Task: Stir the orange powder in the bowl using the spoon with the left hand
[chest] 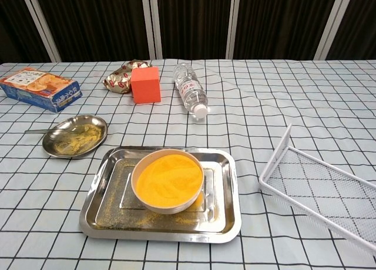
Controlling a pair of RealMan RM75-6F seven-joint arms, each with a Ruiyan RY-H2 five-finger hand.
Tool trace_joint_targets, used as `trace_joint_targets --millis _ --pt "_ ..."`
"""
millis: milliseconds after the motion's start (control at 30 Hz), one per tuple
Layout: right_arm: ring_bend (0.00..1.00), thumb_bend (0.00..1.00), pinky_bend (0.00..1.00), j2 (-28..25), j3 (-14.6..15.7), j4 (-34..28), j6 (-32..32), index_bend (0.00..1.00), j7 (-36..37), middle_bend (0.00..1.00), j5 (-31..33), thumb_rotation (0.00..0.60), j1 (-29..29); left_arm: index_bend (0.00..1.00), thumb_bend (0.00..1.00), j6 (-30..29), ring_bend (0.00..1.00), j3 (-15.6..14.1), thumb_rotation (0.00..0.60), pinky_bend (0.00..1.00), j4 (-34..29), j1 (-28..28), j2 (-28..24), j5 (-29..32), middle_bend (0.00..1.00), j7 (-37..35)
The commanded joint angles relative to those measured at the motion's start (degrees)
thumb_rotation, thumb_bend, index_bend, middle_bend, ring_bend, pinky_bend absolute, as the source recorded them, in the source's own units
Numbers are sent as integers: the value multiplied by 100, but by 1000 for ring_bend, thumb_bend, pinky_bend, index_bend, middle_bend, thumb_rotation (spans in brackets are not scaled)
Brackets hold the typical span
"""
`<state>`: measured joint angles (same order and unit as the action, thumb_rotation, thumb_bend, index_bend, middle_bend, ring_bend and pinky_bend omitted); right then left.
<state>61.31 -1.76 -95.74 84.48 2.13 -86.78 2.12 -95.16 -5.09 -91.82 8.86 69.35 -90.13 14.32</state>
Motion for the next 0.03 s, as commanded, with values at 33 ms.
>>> trace_joint_targets --millis 33 --pt "0 360 0 45 -2 73 65 0 -29 0 -63 600 -11 0 0 145 0 -41 600 0 -32 -43 -49 -43 0 44"
